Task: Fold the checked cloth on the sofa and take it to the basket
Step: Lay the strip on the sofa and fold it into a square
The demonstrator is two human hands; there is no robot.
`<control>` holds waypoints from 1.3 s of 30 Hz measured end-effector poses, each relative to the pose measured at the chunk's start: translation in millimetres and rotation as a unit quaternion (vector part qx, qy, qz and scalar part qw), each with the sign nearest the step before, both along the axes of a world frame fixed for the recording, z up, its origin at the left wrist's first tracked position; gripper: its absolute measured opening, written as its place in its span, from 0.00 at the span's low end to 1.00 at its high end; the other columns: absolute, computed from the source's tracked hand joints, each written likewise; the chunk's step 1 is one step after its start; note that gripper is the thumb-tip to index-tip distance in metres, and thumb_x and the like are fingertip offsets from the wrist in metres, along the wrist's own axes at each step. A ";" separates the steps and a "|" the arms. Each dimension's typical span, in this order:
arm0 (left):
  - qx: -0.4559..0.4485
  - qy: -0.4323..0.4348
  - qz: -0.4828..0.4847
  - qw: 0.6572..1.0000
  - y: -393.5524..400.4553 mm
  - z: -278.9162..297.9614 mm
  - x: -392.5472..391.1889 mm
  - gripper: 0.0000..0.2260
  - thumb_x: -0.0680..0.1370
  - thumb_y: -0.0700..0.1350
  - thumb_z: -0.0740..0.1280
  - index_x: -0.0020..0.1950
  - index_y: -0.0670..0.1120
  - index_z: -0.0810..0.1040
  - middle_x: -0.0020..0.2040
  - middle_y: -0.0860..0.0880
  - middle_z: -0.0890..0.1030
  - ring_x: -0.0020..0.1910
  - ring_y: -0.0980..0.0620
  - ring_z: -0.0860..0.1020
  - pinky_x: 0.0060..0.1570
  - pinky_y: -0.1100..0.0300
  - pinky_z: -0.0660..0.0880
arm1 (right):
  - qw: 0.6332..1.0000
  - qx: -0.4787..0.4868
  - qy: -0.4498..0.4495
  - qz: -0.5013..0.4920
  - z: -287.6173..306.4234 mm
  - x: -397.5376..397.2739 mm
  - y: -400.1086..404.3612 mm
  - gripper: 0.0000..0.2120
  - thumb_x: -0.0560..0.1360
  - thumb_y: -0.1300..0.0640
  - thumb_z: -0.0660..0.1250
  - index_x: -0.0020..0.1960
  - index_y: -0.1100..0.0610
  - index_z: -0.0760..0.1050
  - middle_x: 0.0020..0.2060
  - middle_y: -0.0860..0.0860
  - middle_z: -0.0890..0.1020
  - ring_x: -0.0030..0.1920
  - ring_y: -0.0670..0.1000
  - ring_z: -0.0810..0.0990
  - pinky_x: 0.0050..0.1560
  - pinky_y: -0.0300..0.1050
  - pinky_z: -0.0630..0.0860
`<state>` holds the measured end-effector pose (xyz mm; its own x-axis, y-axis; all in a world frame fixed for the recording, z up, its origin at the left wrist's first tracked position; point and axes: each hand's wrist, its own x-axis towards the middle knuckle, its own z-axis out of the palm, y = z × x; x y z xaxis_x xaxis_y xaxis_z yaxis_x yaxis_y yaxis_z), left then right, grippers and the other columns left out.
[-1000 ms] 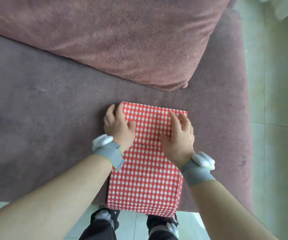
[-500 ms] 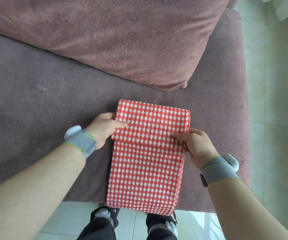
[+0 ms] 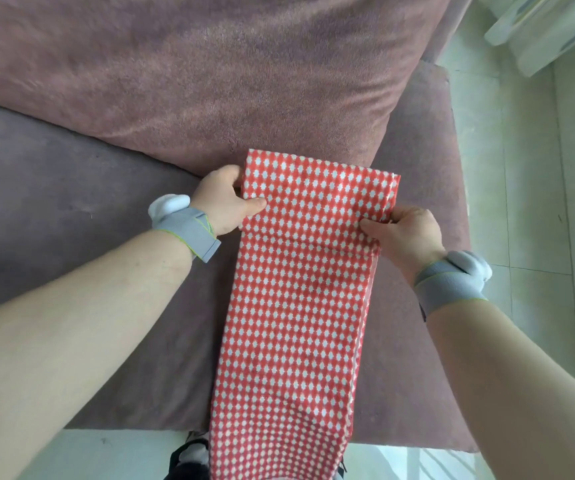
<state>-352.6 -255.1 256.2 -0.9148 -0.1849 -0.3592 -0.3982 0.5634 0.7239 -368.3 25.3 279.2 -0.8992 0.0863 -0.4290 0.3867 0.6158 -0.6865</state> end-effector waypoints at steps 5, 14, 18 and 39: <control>0.037 -0.031 0.009 0.999 -1.0 -12.5 19.5 0.14 0.69 0.44 0.74 0.51 0.53 0.74 0.44 0.55 0.83 0.38 0.57 0.83 0.37 0.61 0.77 | 0.993 -0.080 -0.075 -0.038 -9.5 17.1 -3.0 0.07 0.74 0.63 0.67 0.41 0.55 0.81 0.31 0.50 0.85 0.35 0.51 0.86 0.41 0.44 0.82; 0.501 -0.156 0.254 0.812 -4.4 -27.1 92.0 0.18 0.70 0.37 0.56 0.49 0.42 0.84 0.54 0.44 0.84 0.50 0.46 0.83 0.47 0.51 0.80 | 0.898 -0.320 -0.232 -0.192 -14.3 84.5 11.0 0.14 0.77 0.46 0.61 0.46 0.55 0.78 0.42 0.52 0.84 0.44 0.53 0.81 0.53 0.50 0.72; 0.307 -0.106 0.231 0.917 17.6 -41.4 114.4 0.07 0.73 0.36 0.70 0.45 0.48 0.80 0.47 0.49 0.81 0.47 0.49 0.78 0.44 0.57 0.77 | 0.932 -0.243 -0.195 -0.184 -28.8 101.4 6.1 0.07 0.73 0.65 0.70 0.47 0.57 0.75 0.44 0.52 0.82 0.42 0.51 0.80 0.45 0.46 0.78; -0.315 0.073 -0.252 0.912 68.9 -82.4 138.8 0.28 0.77 0.55 0.55 0.76 0.49 0.59 0.77 0.44 0.58 0.77 0.45 0.53 0.73 0.41 0.51 | 0.911 0.260 0.042 0.317 -76.4 158.4 -52.9 0.30 0.80 0.38 0.44 0.79 0.43 0.42 0.79 0.49 0.38 0.76 0.51 0.29 0.74 0.55 0.30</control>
<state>-213.9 -186.2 173.8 -0.9700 0.1452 -0.1952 0.1016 0.9708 0.2171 -209.9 -27.6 202.9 -0.8664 -0.2903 -0.4064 -0.2008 0.9475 -0.2487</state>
